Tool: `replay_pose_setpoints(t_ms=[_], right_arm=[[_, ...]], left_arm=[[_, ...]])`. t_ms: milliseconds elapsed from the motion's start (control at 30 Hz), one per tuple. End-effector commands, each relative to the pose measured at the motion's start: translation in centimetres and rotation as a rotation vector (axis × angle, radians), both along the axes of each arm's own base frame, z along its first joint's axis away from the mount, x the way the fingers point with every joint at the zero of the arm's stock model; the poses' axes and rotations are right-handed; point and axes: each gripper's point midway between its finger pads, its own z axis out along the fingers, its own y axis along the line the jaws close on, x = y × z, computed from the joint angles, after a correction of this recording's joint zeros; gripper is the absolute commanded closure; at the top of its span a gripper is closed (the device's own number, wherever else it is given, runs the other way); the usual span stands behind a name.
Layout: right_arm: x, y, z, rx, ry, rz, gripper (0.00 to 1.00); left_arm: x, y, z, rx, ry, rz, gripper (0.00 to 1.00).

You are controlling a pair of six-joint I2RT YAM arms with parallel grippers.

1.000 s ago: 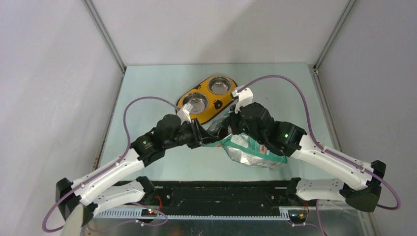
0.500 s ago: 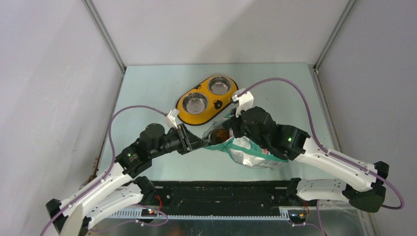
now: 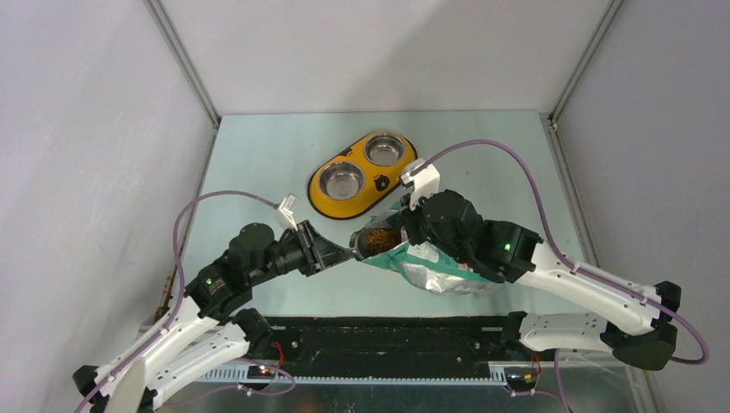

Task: Serve the pet food
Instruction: Collect the pet food from the pet food bag.

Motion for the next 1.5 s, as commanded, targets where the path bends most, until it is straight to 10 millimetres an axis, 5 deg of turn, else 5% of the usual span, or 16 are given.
replay_pose_setpoints(t_ms=[0, 167, 367, 667, 1033, 1167, 1300, 1467], right_arm=[[0.3, -1.4, 5.6, 0.110, -0.145, -0.024, 1.00], [-2.2, 0.6, 6.3, 0.052, -0.215, 0.139, 1.00], [-1.2, -0.3, 6.2, -0.031, -0.262, 0.047, 1.00], [-2.4, 0.0, 5.0, -0.131, -0.287, 0.113, 1.00], [-2.3, -0.6, 5.7, -0.096, -0.288, 0.066, 1.00], [-1.5, -1.9, 6.6, -0.089, -0.314, -0.014, 1.00], [0.6, -6.7, 9.0, -0.145, -0.397, -0.246, 1.00], [0.3, -9.2, 11.8, -0.311, -0.455, -0.191, 1.00]], left_arm=[[1.7, 2.9, 1.7, 0.040, -0.037, 0.172, 1.00], [2.4, 2.2, 2.6, -0.009, -0.015, 0.185, 1.00], [2.5, 0.9, 3.1, -0.086, 0.075, 0.160, 1.00], [2.8, 0.8, 4.1, -0.192, 0.129, 0.189, 1.00], [5.1, -1.7, 5.8, -0.249, 0.101, 0.159, 1.00], [5.4, -3.8, 6.1, -0.225, 0.108, 0.078, 1.00], [5.7, -5.2, 6.8, -0.227, 0.099, 0.033, 1.00], [6.4, -5.9, 7.7, -0.196, 0.070, 0.018, 1.00]])
